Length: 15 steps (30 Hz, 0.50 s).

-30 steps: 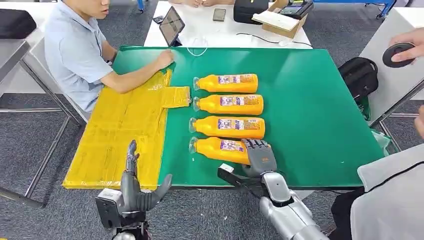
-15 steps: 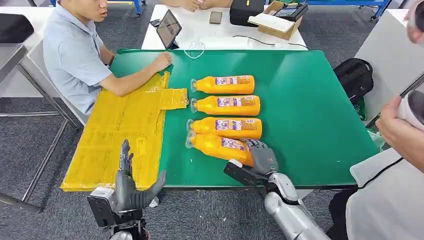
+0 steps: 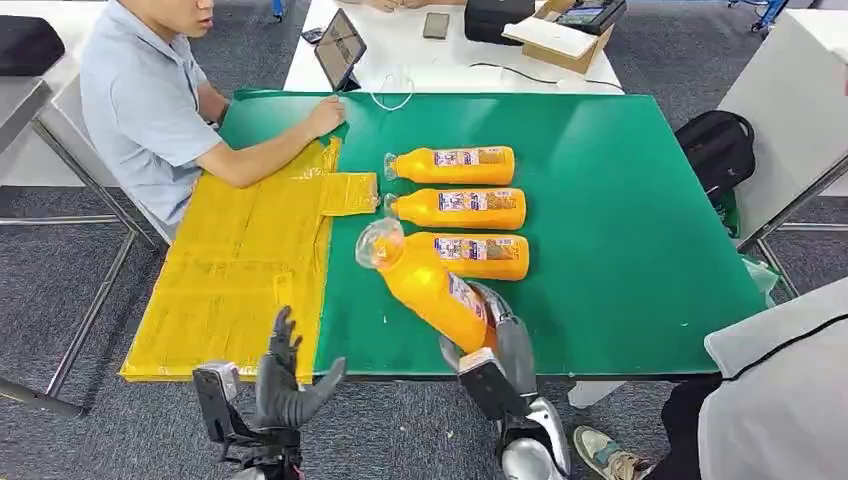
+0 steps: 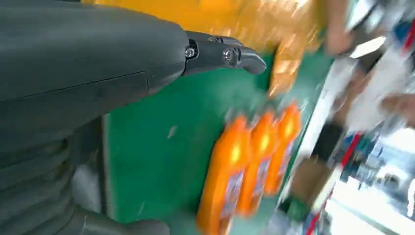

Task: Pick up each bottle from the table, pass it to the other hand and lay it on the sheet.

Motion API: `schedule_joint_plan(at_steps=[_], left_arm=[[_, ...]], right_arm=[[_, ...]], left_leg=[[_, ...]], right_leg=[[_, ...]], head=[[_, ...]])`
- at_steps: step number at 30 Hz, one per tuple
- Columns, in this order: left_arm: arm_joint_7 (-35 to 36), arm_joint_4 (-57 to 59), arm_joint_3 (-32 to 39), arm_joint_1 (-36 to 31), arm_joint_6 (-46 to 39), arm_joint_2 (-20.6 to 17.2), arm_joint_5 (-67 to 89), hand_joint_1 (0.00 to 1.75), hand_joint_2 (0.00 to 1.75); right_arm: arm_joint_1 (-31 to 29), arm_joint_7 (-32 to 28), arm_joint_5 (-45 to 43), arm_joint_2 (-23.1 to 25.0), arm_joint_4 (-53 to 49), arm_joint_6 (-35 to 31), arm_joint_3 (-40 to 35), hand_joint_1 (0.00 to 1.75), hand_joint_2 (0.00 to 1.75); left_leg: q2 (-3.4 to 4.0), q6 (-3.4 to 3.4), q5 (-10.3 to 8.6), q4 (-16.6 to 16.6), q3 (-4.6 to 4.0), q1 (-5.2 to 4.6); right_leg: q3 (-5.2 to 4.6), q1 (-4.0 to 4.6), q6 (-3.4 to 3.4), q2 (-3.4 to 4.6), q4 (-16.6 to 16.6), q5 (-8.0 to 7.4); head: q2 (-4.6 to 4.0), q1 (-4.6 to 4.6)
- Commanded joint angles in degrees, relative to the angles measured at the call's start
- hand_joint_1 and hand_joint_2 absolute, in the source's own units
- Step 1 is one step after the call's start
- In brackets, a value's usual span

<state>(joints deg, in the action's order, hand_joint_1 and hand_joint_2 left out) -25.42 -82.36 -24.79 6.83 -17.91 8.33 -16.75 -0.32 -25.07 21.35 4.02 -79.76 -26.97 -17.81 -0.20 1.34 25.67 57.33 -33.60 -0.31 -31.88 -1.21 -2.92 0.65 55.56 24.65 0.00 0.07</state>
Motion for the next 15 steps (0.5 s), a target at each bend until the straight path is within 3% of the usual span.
schedule_joint_plan(at_steps=[1, 11, 15], left_arm=[[1.1, -0.3, -5.7, -1.4, 9.6, -4.6, -4.8, 0.00, 1.75], [1.1, -2.0, -5.6, -2.1, 10.2, -4.3, -3.2, 0.00, 1.75], [6.5, -1.3, -5.2, -2.3, 11.3, -3.9, -8.9, 0.00, 1.75]], right_arm=[[-3.8, 0.0, 1.2, 0.6, 4.7, 2.4, -8.0, 1.75, 1.75], [-7.5, -0.6, 4.3, 5.1, 16.3, 1.6, -16.5, 1.75, 1.75], [-7.6, 0.4, 4.8, 5.1, 18.0, 0.4, -19.7, 1.75, 1.75]], left_leg=[[0.13, -0.13, 0.05, -0.1, 0.15, 0.08], [0.20, -0.11, 0.04, -0.1, 0.07, 0.14], [0.05, -0.06, 0.01, -0.1, 0.01, 0.10]], right_leg=[[0.13, 0.10, 0.17, 0.06, -0.1, 0.02], [0.02, 0.14, 0.14, 0.13, -0.1, -0.02], [-0.01, 0.10, 0.09, -0.02, 0.0, 0.01]], head=[[0.00, 0.00], [0.00, 0.00], [0.00, 0.02]])
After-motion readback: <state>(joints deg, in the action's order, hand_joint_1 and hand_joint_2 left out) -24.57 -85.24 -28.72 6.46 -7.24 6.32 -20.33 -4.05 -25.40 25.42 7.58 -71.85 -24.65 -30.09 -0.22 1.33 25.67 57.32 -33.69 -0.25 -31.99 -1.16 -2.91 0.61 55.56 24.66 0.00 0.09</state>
